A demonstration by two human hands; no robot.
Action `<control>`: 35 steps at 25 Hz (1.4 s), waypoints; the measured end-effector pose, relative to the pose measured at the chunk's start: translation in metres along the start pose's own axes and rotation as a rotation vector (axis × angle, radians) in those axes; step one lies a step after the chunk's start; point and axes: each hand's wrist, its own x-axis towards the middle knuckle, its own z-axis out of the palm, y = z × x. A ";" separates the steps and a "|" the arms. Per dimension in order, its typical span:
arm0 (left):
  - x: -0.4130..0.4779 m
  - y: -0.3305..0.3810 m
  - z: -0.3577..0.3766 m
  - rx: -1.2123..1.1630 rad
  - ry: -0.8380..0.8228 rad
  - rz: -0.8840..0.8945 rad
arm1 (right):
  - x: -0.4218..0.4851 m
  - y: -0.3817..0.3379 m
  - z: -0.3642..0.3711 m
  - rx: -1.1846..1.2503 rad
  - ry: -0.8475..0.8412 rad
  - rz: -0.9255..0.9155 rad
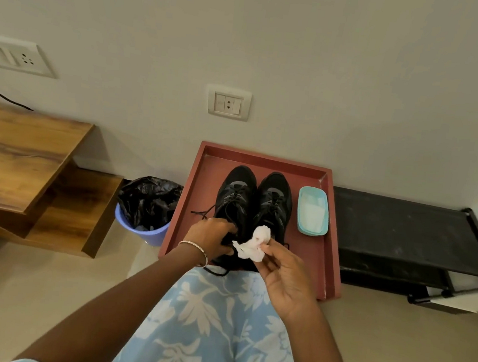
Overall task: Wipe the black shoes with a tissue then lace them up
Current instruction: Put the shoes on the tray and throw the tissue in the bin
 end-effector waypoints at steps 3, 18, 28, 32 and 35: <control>-0.010 0.004 0.002 -0.448 0.173 -0.127 | 0.005 0.003 0.005 0.023 -0.066 0.000; -0.050 -0.073 -0.020 -1.785 0.584 -0.612 | 0.075 0.085 0.121 -0.618 -0.144 -0.254; 0.032 -0.216 0.004 -1.870 0.760 -0.848 | 0.238 0.154 0.235 -0.993 -0.027 -0.411; 0.040 -0.263 0.024 -1.722 0.702 -0.959 | 0.300 0.189 0.244 -1.091 0.014 -0.293; 0.039 -0.290 0.038 -1.665 0.697 -1.037 | 0.338 0.214 0.239 -1.083 -0.062 -0.070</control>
